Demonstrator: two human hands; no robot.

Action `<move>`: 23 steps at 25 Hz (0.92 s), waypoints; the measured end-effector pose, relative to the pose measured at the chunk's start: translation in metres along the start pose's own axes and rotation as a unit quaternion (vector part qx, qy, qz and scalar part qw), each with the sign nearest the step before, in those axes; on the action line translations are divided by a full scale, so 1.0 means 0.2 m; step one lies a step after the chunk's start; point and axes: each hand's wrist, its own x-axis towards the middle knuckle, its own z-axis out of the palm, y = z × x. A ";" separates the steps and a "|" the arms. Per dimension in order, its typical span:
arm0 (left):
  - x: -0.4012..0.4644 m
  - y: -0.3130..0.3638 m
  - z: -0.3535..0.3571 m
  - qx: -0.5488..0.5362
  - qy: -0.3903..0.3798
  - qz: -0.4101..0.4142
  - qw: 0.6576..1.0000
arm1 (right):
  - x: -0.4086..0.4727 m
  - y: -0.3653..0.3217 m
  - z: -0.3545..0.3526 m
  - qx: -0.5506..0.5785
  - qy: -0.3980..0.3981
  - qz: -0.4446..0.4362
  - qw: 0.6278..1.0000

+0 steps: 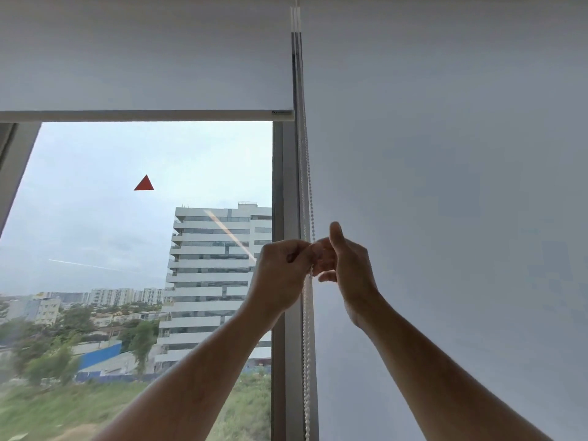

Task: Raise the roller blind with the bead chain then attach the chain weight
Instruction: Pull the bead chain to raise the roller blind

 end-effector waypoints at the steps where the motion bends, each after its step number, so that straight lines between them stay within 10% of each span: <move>1: -0.03 -0.02 0.01 -0.004 -0.006 -0.002 1.000 | 0.02 -0.03 0.02 -0.023 0.008 -0.011 1.000; 23: 0.10 -0.03 -0.12 0.024 -0.031 0.068 0.997 | -0.03 -0.09 0.13 0.012 -0.029 -0.106 0.994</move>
